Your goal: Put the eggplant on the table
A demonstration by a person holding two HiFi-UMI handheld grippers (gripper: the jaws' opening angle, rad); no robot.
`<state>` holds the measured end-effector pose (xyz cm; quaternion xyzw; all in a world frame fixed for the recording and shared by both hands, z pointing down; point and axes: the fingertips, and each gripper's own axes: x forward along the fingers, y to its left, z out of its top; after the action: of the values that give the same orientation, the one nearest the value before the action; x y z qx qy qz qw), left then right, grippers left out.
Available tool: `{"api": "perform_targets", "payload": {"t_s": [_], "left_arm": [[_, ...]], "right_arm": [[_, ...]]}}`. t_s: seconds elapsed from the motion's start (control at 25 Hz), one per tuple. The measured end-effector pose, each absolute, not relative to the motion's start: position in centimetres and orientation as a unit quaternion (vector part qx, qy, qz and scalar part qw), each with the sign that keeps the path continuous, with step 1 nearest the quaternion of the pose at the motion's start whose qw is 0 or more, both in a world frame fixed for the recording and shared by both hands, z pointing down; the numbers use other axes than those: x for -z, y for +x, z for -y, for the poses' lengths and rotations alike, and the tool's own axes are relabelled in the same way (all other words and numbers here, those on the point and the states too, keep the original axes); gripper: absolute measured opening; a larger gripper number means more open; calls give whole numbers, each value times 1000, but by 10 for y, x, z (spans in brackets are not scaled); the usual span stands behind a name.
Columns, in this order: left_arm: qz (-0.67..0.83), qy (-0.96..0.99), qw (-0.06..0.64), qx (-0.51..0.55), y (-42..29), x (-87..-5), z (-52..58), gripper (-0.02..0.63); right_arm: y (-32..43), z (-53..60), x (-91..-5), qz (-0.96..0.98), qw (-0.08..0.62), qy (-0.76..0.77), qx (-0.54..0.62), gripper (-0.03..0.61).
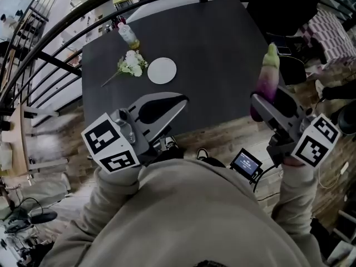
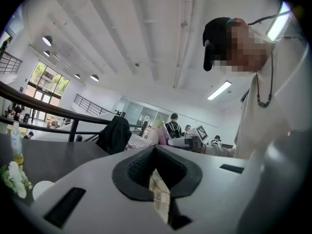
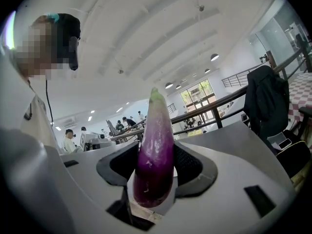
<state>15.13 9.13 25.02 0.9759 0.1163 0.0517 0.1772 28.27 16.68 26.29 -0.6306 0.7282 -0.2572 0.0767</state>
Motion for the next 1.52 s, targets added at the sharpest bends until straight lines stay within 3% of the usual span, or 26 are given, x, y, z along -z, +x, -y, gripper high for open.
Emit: {"api": "perform_targets", "payload": {"t_s": [0.64,1.2,1.52], "left_arm": [[-157,972,172,-31,128,-233,23,6],[-138,965,221,-36,78,-255,95,6],[-112,969,215,-44,95,-256,101,6]], "right_arm": [[230,-46,-228,-733,51,-638,228,230],[188,40,-222,-737,7,-625,256,230],[208,73,-222,-770,4,-586,250,230]]}}
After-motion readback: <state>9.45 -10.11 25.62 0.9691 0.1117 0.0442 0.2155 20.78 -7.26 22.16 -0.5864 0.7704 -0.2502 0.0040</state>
